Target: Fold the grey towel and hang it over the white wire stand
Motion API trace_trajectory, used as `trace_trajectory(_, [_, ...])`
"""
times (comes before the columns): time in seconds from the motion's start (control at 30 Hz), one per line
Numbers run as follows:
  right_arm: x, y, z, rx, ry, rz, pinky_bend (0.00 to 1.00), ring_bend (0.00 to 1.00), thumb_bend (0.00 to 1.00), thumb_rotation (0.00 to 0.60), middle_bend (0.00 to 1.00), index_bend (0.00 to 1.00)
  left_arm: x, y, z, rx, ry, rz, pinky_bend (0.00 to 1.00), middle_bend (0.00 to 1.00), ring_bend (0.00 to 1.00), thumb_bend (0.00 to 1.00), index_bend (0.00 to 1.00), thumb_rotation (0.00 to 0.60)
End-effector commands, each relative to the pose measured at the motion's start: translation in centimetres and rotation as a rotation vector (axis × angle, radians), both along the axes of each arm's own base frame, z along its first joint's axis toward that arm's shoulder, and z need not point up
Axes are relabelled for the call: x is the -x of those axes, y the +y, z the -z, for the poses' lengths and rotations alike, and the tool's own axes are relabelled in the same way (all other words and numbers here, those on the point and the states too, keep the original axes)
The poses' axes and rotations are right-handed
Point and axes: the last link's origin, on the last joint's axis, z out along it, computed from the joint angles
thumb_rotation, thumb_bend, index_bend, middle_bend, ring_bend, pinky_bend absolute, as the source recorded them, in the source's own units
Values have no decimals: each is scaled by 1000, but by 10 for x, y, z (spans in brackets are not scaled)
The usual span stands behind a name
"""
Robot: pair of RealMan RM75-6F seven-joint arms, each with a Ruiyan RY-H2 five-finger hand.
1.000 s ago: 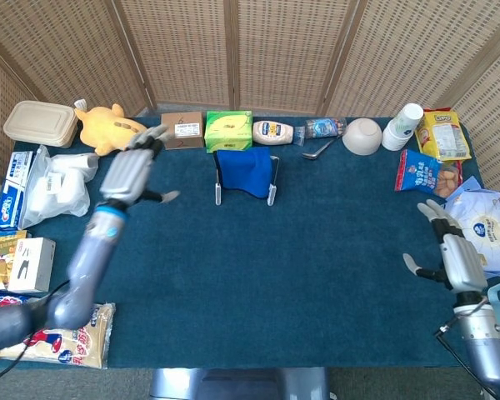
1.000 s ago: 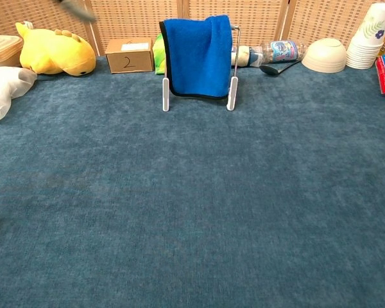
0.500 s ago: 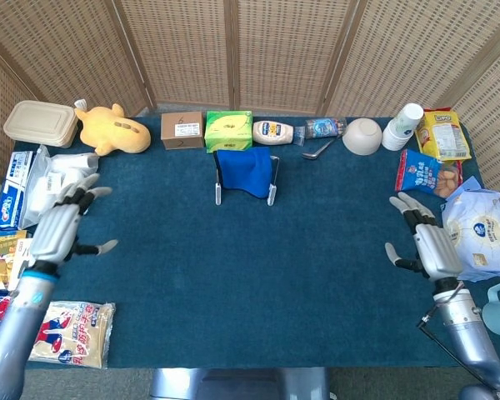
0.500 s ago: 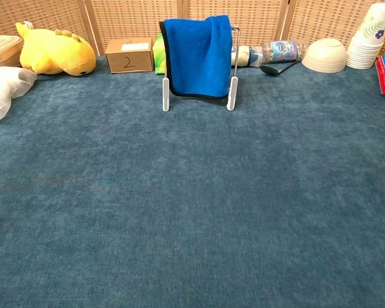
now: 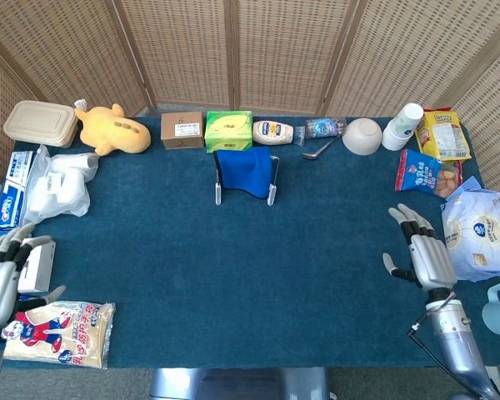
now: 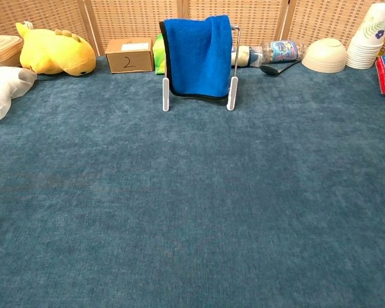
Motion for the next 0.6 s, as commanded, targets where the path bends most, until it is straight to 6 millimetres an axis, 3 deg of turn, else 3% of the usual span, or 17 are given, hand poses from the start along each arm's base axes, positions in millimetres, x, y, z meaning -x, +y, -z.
trace_trajectory(0.03, [2,5,0,5,10,13,0,0,388,600,46,68,6,-13,0,-11,1,-19,0,99,0,197,237,600])
trace_trajectory(0.33, [6,19,-4,25,16,26,0,0,387,600,46,71,7,-34,2,-47,-2,-28,0,99,0,198,243,600])
trace_trajectory(0.6, [13,31,-5,29,4,39,0,0,387,600,47,70,7,-39,2,-66,5,-35,0,119,0,197,249,600])
